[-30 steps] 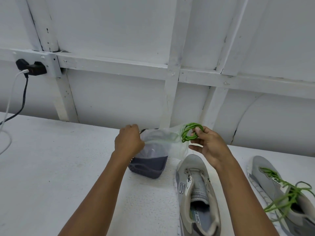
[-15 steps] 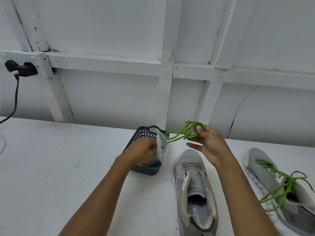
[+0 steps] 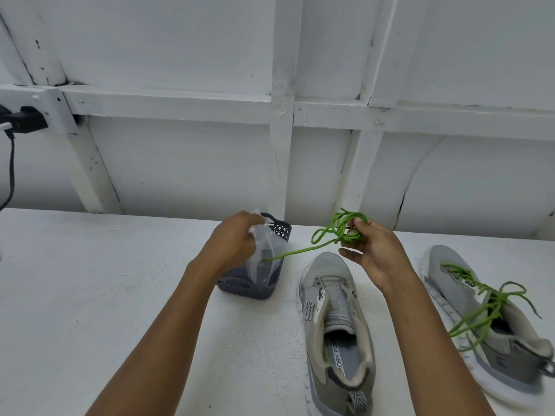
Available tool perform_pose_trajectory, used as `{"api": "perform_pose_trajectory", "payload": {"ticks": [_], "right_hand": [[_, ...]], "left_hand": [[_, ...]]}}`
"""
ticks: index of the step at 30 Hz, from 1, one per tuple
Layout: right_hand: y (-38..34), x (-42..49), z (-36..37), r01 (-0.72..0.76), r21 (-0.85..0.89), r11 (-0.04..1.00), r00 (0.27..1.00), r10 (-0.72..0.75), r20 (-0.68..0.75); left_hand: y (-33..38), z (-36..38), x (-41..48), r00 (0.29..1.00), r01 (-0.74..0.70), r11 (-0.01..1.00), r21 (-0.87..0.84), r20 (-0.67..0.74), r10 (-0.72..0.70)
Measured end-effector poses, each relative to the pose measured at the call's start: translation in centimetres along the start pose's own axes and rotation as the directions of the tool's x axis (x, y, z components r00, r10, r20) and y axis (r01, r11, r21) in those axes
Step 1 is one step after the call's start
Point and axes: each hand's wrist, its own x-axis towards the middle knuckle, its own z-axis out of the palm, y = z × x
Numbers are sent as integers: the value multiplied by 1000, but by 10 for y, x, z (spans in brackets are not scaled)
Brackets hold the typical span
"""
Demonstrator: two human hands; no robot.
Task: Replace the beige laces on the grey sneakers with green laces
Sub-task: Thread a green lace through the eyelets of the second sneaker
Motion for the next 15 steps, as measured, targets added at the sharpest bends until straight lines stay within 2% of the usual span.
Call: {"api": "perform_pose_trajectory", "payload": {"ticks": [1,3,6,8,10,12,15], "right_hand": [[0,-1,1,-6,23,1000,1000,5,17],[0,-4,4,-25,85,996,998,19,68],[-5,-8,7,-35,172,984,994,16,107],[-10,-11,4,-25,195,981,995,7,97],[-13,-12,0,-22,207,978,996,2,93],[-15,-13,-8,-14,220,975,997,-4,81],[-13,-13,-14,-17,113,993,996,6,91]], "left_hand": [[10,2,-2,999,-42,995,-91,-13,40],[33,4,-6,989,-105,975,-194,78,122],[56,4,-11,951,-131,986,-103,267,154],[59,3,-10,937,-163,985,-49,304,171],[58,2,-9,955,-163,980,-112,232,186],[60,1,-4,980,-135,959,-250,111,166],[66,-3,0,991,-86,841,-534,38,126]]}}
